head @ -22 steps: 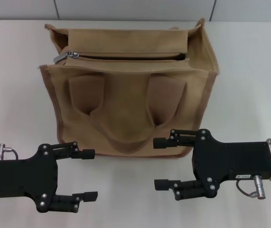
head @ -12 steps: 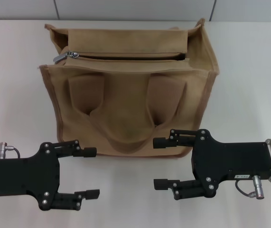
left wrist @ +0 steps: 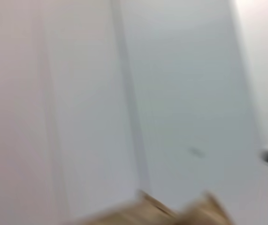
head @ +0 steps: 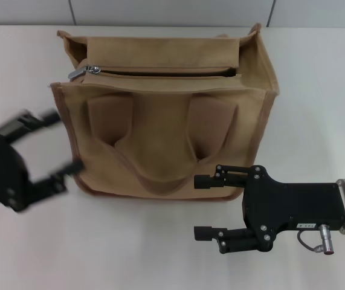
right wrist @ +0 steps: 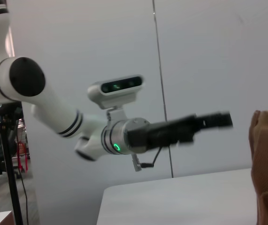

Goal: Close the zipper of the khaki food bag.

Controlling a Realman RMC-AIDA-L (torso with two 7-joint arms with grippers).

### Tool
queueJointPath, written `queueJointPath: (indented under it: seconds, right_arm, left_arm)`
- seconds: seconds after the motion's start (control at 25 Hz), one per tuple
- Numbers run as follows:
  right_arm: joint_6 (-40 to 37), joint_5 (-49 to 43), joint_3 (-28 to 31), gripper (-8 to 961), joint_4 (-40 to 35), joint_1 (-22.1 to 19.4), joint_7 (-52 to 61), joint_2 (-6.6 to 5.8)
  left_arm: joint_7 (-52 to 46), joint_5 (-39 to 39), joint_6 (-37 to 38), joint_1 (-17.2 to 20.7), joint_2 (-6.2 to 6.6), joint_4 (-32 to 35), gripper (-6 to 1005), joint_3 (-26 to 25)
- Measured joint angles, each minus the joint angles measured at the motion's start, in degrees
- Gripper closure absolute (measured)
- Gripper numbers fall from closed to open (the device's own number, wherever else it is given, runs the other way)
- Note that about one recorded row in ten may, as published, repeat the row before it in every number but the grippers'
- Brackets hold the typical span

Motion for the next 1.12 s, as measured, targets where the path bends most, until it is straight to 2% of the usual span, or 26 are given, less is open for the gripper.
queueJointPath:
  seconds: [0.04, 0.08, 0.12, 0.2, 0.24, 0.28, 0.32, 0.4, 0.44, 0.52, 0.56, 0.68, 1.12]
  right_arm:
    - [0.03, 0.01, 0.13, 191, 0.41, 0.04, -0.23, 0.0]
    - [0.04, 0.04, 0.2, 191, 0.76, 0.07, -0.42, 0.02]
    - [0.05, 0.05, 0.22, 191, 0.89, 0.07, -0.57, 0.04]
    - [0.08, 0.13, 0.23, 191, 1.42, 0.09, -1.28, 0.09]
    - [0.1, 0.26, 0.23, 191, 1.85, 0.12, -1.91, 0.1]
    - [0.12, 0.48, 0.23, 191, 2.33, 0.14, -2.55, 0.1]
    - [0.13, 0.72, 0.23, 191, 2.71, 0.17, -2.93, 0.1]
    - [0.15, 1.16, 0.23, 191, 3.17, 0.19, -3.35, 0.1]
    - [0.15, 1.2, 0.23, 191, 3.21, 0.19, -3.36, 0.1]
    - [0.15, 1.24, 0.23, 191, 3.27, 0.11, -3.37, 0.1]
    - [0.15, 1.25, 0.23, 191, 3.3, 0.03, -3.38, 0.1]
    - [0.16, 1.31, 0.23, 191, 3.93, -0.12, -3.88, 0.09]
    - [0.16, 1.54, 0.23, 191, 5.64, 0.24, -5.73, 0.09]
  left_arm:
    - [0.78, -3.26, 0.0, 1.07, 0.0, -1.01, 224, -1.01]
    - [3.2, -10.1, -0.42, 3.05, 0.21, -4.17, 225, -3.15]
    - [3.77, -12.13, -1.41, 3.51, 0.15, -5.03, 225, -4.48]
    - [3.77, -12.13, -1.41, 3.51, 0.15, -5.03, 227, -4.48]
    - [4.2, -14.03, -2.93, 3.85, 0.03, -5.92, 228, -6.07]
    - [5.08, -15.95, -8.99, 3.15, -0.12, -8.49, 229, -9.69]
    - [5.47, -16.18, -11.64, 2.46, -0.12, -9.57, 230, -10.74]
    - [5.47, -16.18, -11.64, 2.46, -0.12, -9.57, 231, -10.74]
    - [5.84, -16.14, -15.57, 1.53, -0.07, -10.83, 232, -11.52]
    - [6.05, -14.76, -20.47, -0.04, -0.02, -11.12, 234, -9.55]
    - [6.27, -13.84, -22.89, -0.83, -0.06, -10.83, 235, -6.93]
    - [6.34, -13.44, -25.22, -1.68, -0.1, -10.77, 237, -4.22]
    - [7.62, -13.96, -27.04, -4.44, -0.29, -11.5, 247, -2.35]
